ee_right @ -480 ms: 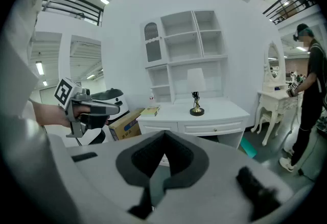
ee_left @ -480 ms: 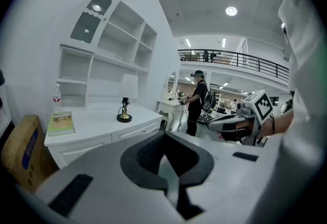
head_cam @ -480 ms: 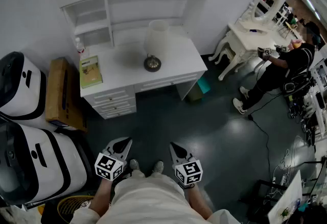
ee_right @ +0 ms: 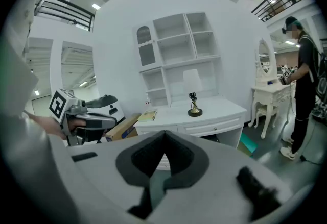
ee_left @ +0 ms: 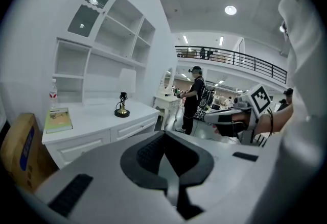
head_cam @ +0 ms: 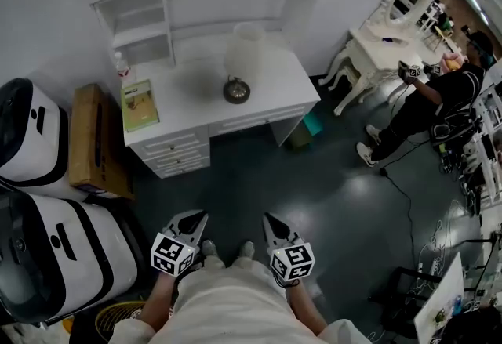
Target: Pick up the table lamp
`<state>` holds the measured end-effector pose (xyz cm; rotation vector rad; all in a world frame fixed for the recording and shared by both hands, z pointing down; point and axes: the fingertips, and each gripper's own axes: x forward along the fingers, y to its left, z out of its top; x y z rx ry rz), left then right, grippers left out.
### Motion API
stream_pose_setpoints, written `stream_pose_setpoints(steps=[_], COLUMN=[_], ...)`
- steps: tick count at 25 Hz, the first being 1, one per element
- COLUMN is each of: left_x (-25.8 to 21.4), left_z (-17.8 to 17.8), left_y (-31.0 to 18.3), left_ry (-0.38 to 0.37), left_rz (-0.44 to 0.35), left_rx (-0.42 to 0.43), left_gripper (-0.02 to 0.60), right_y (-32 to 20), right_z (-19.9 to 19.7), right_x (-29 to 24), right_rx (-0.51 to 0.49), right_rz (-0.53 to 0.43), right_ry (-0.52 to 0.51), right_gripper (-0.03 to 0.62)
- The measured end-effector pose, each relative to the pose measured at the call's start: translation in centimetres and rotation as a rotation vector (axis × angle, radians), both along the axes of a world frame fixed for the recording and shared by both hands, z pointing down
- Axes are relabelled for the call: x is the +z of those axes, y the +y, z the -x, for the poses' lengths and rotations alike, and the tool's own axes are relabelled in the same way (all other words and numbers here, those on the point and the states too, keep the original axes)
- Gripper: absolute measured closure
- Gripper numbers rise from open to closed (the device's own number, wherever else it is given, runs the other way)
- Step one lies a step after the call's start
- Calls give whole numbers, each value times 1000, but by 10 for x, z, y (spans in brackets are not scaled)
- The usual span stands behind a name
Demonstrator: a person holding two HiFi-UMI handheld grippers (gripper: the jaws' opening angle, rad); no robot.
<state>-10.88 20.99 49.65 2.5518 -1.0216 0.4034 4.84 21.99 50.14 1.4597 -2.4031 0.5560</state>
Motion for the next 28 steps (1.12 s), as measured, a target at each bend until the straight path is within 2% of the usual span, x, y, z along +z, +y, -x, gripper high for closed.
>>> stream_pose_setpoints(steps=[5,10,15,21,28], left_x=[0,0,10,21,23], left_z=[3,7,18,12,-3], left_y=[3,4,0,-10,-53], left_ry=[21,35,32,14,-17], left_rz=[2,-8,17,44,46], left_rx=[52,98,102,114,83], left_gripper=[574,574,574,574,574], right_y=[-8,-15,-18,-25,-81], right_z=[6,18,26,31,18], right_x=[5,1,6,19,28], right_rx=[52,35,36,-8,-42], right_rz=[6,-32,-23,9,-2], right_ry=[18,-2,17,-32,-30], right_gripper=[582,582,582,582,582])
